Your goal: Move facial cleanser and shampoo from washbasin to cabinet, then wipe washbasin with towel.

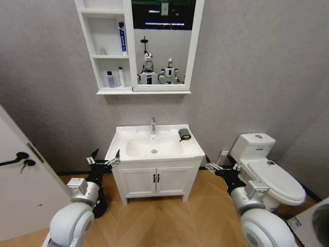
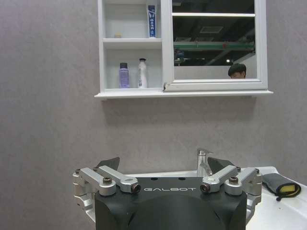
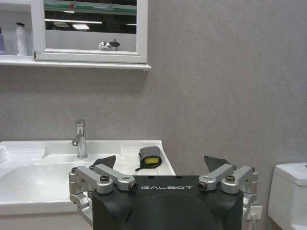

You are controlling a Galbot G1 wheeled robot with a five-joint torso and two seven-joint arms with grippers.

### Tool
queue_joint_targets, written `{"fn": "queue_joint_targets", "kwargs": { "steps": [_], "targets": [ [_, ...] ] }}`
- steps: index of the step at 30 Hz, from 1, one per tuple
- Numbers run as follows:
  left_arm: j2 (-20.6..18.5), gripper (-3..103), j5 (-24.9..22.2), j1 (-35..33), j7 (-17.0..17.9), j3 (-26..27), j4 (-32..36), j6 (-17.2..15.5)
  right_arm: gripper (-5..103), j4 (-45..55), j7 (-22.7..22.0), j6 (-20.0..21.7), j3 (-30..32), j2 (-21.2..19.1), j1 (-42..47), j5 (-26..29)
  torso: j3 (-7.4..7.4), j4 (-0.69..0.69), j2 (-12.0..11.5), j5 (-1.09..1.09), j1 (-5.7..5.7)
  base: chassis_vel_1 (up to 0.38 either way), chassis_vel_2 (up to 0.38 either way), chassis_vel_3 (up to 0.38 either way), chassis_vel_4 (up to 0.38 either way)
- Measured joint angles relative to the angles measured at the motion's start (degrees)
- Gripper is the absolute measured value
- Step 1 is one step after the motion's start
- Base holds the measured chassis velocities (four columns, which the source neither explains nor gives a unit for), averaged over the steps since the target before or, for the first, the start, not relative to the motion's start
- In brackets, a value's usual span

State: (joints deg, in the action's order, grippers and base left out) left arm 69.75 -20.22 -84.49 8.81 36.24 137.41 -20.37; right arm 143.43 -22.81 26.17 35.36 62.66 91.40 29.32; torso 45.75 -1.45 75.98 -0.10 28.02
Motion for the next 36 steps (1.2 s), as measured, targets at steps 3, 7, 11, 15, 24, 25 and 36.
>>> {"fn": "queue_joint_targets", "kwargs": {
  "steps": [3, 7, 11, 15, 24, 25, 36],
  "targets": [
    [0.1, 100, 0.0, -0.2, -0.1, 0.3, 0.4, 0.0, 100, -0.1, 0.1, 0.1, -0.2, -0.1, 0.1, 0.2, 0.02, -0.04, 0.0, 0.17, 0.04, 0.355, -0.345, -0.343, 0.351],
    [0.4, 100, 0.0, -0.5, 0.0, 0.6, 0.6, 0.0, 100, -0.1, 0.4, 0.1, -0.4, -0.2, 0.2, 0.1, 0.01, -0.01, 0.0, 0.06, 0.01, 0.319, -0.351, -0.331, 0.333],
    [0.9, 100, 0.1, -1.0, 0.0, 1.4, 1.1, 0.0, 100, -0.1, 2.0, -1.9, -1.0, -0.3, 0.3, -0.5, 0.01, -0.01, 0.0, 0.00, 0.02, 0.356, -0.337, -0.351, 0.350],
    [1.2, 100, 0.1, -1.3, 0.0, 1.9, 1.6, 0.0, 100, -0.1, 2.3, -2.6, -1.2, -0.3, 0.0, -1.0, 0.01, -0.02, 0.0, 0.20, 0.00, 0.302, -0.271, -0.237, 0.273],
    [2.3, 100, 0.4, -1.6, 0.4, 1.5, 1.8, 0.0, 100, -0.2, 2.3, -2.5, -1.5, 0.1, -0.1, -1.9, 0.04, -0.03, -0.1, 0.10, 0.09, 0.010, -0.013, -0.055, 0.049],
    [2.3, 100, 0.4, -1.7, 0.4, 1.6, 1.9, 0.0, 100, -0.2, 2.3, -2.5, -1.5, 0.1, -0.1, -1.9, 0.04, 0.00, -0.1, 0.12, 0.10, -0.072, 0.101, 0.061, -0.056],
    [2.1, 100, 0.0, -1.5, 1.6, 1.8, 2.0, 0.6, 100, -0.2, 2.3, -2.5, -1.5, 0.1, -0.1, -1.9, 0.02, -0.01, 0.0, 0.10, 0.03, -0.019, 0.032, 0.018, -0.020]
  ]
}}
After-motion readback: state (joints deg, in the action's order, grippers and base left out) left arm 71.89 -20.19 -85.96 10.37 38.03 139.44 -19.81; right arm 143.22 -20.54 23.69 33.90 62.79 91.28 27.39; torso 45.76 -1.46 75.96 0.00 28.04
